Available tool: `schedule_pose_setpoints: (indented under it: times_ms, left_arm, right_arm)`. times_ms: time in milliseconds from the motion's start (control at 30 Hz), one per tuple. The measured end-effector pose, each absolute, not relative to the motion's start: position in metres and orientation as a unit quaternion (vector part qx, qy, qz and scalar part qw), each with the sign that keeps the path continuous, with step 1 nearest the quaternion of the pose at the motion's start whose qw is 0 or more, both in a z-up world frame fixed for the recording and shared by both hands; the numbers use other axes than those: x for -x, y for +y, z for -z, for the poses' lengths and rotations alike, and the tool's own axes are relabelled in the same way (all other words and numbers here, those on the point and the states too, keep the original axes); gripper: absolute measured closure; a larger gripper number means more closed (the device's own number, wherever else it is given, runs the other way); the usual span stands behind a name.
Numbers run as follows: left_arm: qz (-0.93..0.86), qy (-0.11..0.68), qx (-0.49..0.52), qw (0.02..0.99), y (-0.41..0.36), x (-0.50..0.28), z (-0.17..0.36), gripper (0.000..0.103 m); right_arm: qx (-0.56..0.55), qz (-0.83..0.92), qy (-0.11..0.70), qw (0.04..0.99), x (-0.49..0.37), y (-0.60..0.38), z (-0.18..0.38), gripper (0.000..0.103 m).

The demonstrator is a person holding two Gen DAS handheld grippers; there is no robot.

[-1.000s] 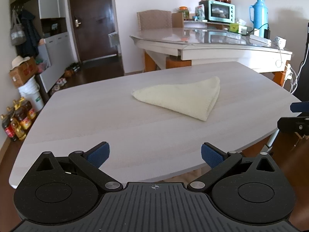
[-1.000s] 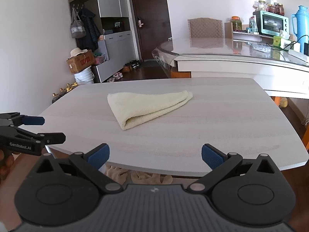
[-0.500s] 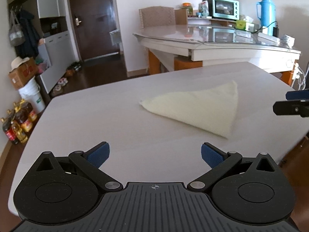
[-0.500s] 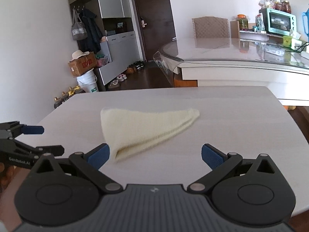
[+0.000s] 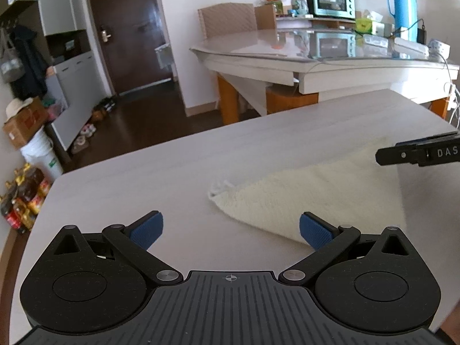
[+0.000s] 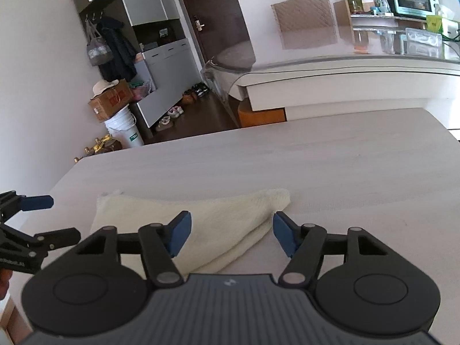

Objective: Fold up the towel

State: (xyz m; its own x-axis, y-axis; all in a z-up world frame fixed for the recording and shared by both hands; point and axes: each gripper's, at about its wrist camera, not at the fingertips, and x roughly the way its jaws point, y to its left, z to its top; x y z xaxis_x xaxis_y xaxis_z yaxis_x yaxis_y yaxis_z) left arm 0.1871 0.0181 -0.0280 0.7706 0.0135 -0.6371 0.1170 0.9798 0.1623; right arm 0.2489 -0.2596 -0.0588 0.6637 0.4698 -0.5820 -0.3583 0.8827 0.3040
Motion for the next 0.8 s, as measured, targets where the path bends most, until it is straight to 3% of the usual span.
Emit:
schedule_pose_setpoints:
  times_ms: [133,200,267,400,500,800]
  left_arm:
    - [0.027,0.344,-0.109,0.932,0.017,-0.197,0.038,0.000]
    - [0.028,0.347,-0.113,0.930,0.017,-0.200,0.042,0.000]
    - [0.029,0.346,-0.114,0.931,0.017,-0.200,0.044,0.000]
    - [0.032,0.343,-0.114,0.932,0.017,-0.198,0.046,0.000]
    - [0.034,0.343,-0.110,0.932,0.021,-0.203,0.045,0.000]
    - [-0.018,0.323,-0.108,0.940,0.063,-0.175,0.021,0.000]
  right_arm:
    - [-0.063,-0.216,0.331,0.917,-0.249,-0.257,0.060,0.065]
    - [-0.049,-0.210,0.328,0.920,-0.247,-0.254,0.060,0.067]
    - [-0.023,-0.203,0.319,0.926,-0.241,-0.248,0.058,0.077]
    - [0.020,-0.196,0.307,0.931,-0.233,-0.238,0.052,0.079]
    - [0.003,-0.216,0.299,0.930,-0.228,-0.238,0.047,0.094]
    - [-0.050,-0.338,0.276,0.898,-0.192,-0.216,0.015,0.095]
